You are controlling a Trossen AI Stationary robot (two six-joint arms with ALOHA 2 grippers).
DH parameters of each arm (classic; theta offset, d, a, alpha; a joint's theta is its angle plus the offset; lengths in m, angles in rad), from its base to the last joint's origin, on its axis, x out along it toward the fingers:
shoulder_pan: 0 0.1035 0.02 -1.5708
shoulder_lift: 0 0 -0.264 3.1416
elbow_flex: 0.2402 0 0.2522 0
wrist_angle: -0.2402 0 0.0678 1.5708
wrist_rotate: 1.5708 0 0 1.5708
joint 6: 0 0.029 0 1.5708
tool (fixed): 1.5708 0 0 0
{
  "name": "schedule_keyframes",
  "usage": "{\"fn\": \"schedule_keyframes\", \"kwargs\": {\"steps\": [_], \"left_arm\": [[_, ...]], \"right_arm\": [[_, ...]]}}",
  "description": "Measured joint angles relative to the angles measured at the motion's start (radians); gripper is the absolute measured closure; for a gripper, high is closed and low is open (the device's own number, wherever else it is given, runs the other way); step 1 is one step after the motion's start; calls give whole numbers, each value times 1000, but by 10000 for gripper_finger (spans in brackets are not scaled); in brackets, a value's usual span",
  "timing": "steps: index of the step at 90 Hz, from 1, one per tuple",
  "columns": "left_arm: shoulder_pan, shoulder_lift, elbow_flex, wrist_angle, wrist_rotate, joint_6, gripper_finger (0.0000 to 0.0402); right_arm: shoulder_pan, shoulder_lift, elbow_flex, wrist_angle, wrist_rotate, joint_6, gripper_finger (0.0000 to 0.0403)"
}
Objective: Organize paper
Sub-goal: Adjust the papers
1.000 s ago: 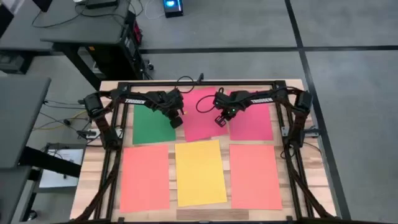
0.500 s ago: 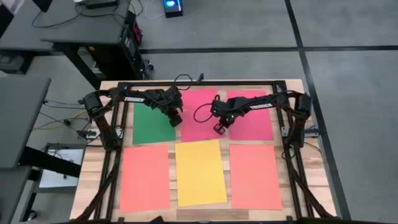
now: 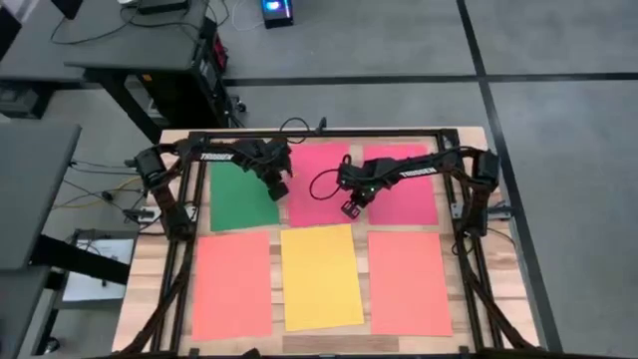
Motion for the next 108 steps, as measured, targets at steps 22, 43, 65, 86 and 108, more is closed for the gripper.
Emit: {"fn": "schedule_keyframes", "kwargs": {"steps": [22,43,65,86,108], "left_arm": [[-30,-119,45,-37,-2,-33,402],[-251,-256,-4,3,6,-128,402],[-648,-214,-155,268,-120,-310,402],[-836,-43,-172,477,-141,-401,402],[-914,92,-167,592,-153,-457,402]], "right_arm": [[10,-113,0,-38,31,12,403],[125,-275,1,-45,123,33,403],[404,-365,2,-44,368,97,403],[615,-360,-75,-37,478,303,403],[771,-359,-158,-26,501,514,403]]}}
